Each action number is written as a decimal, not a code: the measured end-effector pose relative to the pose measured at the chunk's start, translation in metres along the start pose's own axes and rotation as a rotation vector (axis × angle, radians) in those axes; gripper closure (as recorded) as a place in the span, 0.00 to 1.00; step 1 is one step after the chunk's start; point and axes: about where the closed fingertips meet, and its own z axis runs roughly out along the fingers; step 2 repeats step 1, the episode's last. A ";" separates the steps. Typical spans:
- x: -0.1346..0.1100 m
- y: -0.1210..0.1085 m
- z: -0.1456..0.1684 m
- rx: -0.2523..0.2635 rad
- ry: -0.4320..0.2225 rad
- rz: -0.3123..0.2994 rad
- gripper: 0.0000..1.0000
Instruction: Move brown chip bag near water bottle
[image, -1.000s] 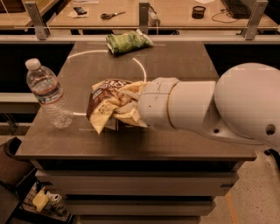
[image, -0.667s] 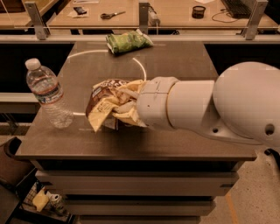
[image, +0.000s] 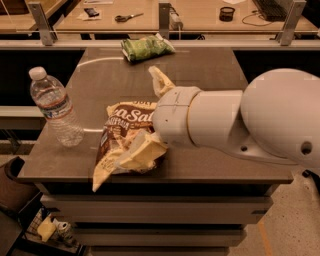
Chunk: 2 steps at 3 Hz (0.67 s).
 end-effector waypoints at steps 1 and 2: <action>0.000 0.000 0.000 0.000 0.000 0.000 0.00; 0.000 0.000 0.000 0.000 0.000 0.000 0.00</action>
Offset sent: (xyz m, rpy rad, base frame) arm 0.0000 0.0000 0.0000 0.0000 0.0000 0.0000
